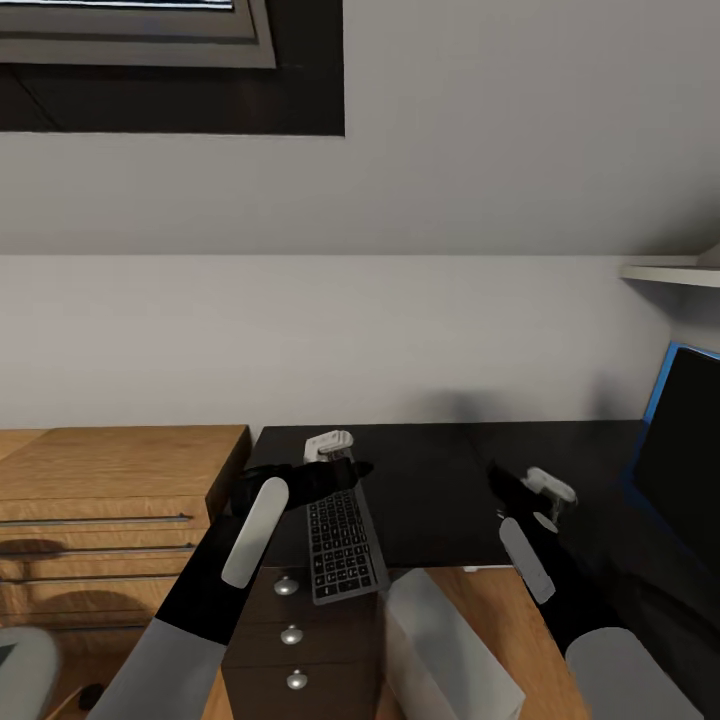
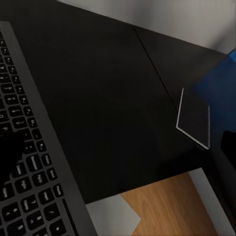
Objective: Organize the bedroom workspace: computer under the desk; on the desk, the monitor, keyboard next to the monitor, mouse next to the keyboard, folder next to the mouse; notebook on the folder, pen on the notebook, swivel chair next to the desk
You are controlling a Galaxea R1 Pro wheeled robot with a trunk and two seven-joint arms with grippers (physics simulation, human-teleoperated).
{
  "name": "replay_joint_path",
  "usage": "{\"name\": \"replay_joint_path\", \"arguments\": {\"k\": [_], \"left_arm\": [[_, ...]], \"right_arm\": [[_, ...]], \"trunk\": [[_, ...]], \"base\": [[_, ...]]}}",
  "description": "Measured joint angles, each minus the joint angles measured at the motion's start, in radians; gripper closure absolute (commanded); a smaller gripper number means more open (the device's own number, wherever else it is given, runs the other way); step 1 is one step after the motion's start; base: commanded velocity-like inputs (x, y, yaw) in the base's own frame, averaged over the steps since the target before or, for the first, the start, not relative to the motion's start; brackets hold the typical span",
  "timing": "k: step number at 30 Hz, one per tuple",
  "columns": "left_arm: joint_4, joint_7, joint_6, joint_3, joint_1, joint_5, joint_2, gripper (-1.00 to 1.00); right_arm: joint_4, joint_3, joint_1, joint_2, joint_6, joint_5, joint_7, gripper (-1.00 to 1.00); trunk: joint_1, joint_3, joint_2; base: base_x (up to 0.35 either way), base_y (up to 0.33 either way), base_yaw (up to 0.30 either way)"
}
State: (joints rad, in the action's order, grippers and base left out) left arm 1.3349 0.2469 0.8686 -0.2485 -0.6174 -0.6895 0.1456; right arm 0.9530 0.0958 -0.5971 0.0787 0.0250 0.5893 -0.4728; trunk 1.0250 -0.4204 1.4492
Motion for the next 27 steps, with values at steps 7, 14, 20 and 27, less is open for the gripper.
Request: {"name": "replay_joint_path", "arguments": {"k": [7,14,20,27], "left_arm": [[0.002,0.0,0.0,0.0,0.0,0.0,0.0,-1.0],[0.002,0.001,0.0,0.0,0.0,-0.001,0.0,-1.0],[0.009,0.0,0.0,-0.002,0.0,0.0,0.0,-1.0],[0.037,0.0,0.0,-0.003,0.0,0.0,-0.001,-1.0]], "right_arm": [[-0.411,0.001,-0.26,0.017,-0.016,-0.124,0.002,-1.0],[-0.724,0.001,-0.448,0.052,-0.168,-0.272,-0.001,-1.0],[-0.798,0.014,-0.479,0.018,-0.205,-0.306,-0.02,-1.0],[-0.836,0.055,-0.474,-0.064,-0.202,-0.387,-0.046,-1.0]], "trunk": [[0.0,0.0,0.0],[0.0,0.0,0.0],[0.0,0.0,0.0],[0.0,0.0,0.0]], "base": [[0.001,-0.001,0.0],[0.0,0.0,0.0],[0.0,0.0,0.0],[0.0,0.0,0.0]]}}
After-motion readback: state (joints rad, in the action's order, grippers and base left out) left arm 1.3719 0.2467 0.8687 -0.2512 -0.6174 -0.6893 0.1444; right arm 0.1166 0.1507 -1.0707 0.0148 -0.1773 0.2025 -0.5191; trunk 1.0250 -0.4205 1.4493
